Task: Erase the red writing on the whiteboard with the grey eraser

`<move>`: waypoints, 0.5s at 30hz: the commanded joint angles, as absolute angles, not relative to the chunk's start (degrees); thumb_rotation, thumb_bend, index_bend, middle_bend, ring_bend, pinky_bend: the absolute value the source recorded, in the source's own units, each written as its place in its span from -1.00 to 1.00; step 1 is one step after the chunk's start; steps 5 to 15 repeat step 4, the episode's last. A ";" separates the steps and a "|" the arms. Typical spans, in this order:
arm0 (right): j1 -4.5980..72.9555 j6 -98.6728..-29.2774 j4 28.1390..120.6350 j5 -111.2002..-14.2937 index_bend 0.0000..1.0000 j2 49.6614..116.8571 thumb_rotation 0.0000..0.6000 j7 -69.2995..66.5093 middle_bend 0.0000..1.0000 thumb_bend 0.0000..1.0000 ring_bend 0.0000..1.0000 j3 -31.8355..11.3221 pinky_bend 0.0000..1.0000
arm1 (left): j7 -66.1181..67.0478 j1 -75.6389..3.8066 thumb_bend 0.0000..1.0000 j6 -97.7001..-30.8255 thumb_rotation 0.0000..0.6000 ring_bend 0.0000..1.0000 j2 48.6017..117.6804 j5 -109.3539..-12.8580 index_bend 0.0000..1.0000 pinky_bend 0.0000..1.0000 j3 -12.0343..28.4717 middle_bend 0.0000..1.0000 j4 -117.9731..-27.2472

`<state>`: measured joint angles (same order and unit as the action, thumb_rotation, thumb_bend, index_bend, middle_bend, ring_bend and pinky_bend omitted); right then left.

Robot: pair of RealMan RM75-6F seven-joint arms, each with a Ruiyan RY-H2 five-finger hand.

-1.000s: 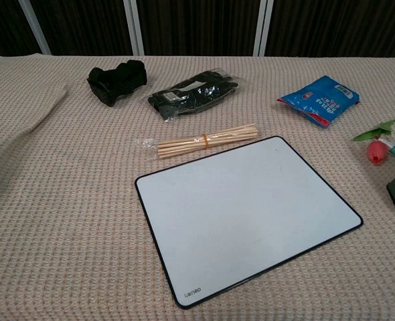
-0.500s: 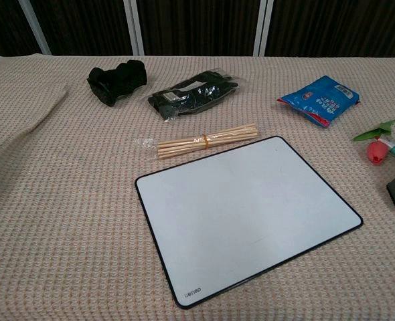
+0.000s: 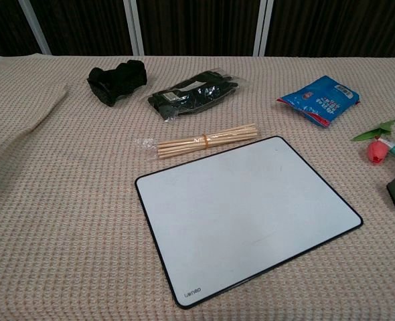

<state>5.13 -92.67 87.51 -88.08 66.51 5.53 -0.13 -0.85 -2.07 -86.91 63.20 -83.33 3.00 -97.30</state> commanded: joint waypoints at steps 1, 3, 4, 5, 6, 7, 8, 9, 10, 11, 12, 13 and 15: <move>4.96 -92.70 86.56 -87.82 -1.00 67.24 1.00 5.65 -0.96 -0.95 -0.84 -0.76 -0.68 | -0.88 -2.07 0.04 -86.92 1.00 -1.00 63.18 -83.37 -0.68 -0.97 3.00 -0.91 -97.30; 4.88 -92.49 86.14 -87.64 -1.00 67.56 1.00 5.58 -0.96 -0.95 -0.84 -1.01 -0.68 | -0.92 -2.08 0.04 -86.88 1.00 -1.00 63.17 -83.39 -0.68 -0.97 2.99 -0.91 -97.27; 4.88 -92.29 85.93 -87.55 -1.00 67.68 1.00 5.48 -0.96 -0.95 -0.84 -1.12 -0.68 | -0.92 -2.10 0.04 -86.85 1.00 -1.00 63.16 -83.40 -0.68 -0.97 2.98 -0.91 -97.26; 4.88 -92.29 85.93 -87.55 -1.00 67.68 1.00 5.48 -0.96 -0.95 -0.84 -1.12 -0.68 | -0.92 -2.10 0.04 -86.85 1.00 -1.00 63.16 -83.40 -0.68 -0.97 2.98 -0.91 -97.26; 4.88 -92.29 85.93 -87.55 -1.00 67.68 1.00 5.48 -0.96 -0.95 -0.84 -1.12 -0.68 | -0.92 -2.10 0.04 -86.85 1.00 -1.00 63.16 -83.40 -0.68 -0.97 2.98 -0.91 -97.26; 4.88 -92.29 85.93 -87.55 -1.00 67.68 1.00 5.48 -0.96 -0.95 -0.84 -1.12 -0.68 | -0.92 -2.10 0.04 -86.85 1.00 -1.00 63.16 -83.40 -0.68 -0.97 2.98 -0.91 -97.26; 4.88 -92.29 85.93 -87.55 -1.00 67.68 1.00 5.48 -0.96 -0.95 -0.84 -1.12 -0.68 | -0.92 -2.10 0.04 -86.85 1.00 -1.00 63.16 -83.40 -0.68 -0.97 2.98 -0.91 -97.26; 4.88 -92.29 85.93 -87.55 -1.00 67.68 1.00 5.48 -0.96 -0.95 -0.84 -1.12 -0.68 | -0.92 -2.10 0.04 -86.85 1.00 -1.00 63.16 -83.40 -0.68 -0.97 2.98 -0.91 -97.26; 4.88 -92.29 85.93 -87.55 -1.00 67.68 1.00 5.48 -0.96 -0.95 -0.84 -1.12 -0.68 | -0.92 -2.10 0.04 -86.85 1.00 -1.00 63.16 -83.40 -0.68 -0.97 2.98 -0.91 -97.26; 4.88 -92.29 85.93 -87.55 -1.00 67.68 1.00 5.48 -0.96 -0.95 -0.84 -1.12 -0.68 | -0.92 -2.10 0.04 -86.85 1.00 -1.00 63.16 -83.40 -0.68 -0.97 2.98 -0.91 -97.26; 4.88 -92.29 85.93 -87.55 -1.00 67.68 1.00 5.48 -0.96 -0.95 -0.84 -1.12 -0.68 | -0.92 -2.10 0.04 -86.85 1.00 -1.00 63.16 -83.40 -0.68 -0.97 2.98 -0.91 -97.26; 4.88 -92.29 85.93 -87.55 -1.00 67.68 1.00 5.48 -0.96 -0.95 -0.84 -1.12 -0.68 | -0.92 -2.10 0.04 -86.85 1.00 -1.00 63.16 -83.40 -0.68 -0.97 2.98 -0.91 -97.26; 4.88 -92.29 85.93 -87.55 -1.00 67.68 1.00 5.48 -0.96 -0.95 -0.84 -1.12 -0.68 | -0.92 -2.10 0.04 -86.85 1.00 -1.00 63.16 -83.40 -0.68 -0.97 2.98 -0.91 -97.26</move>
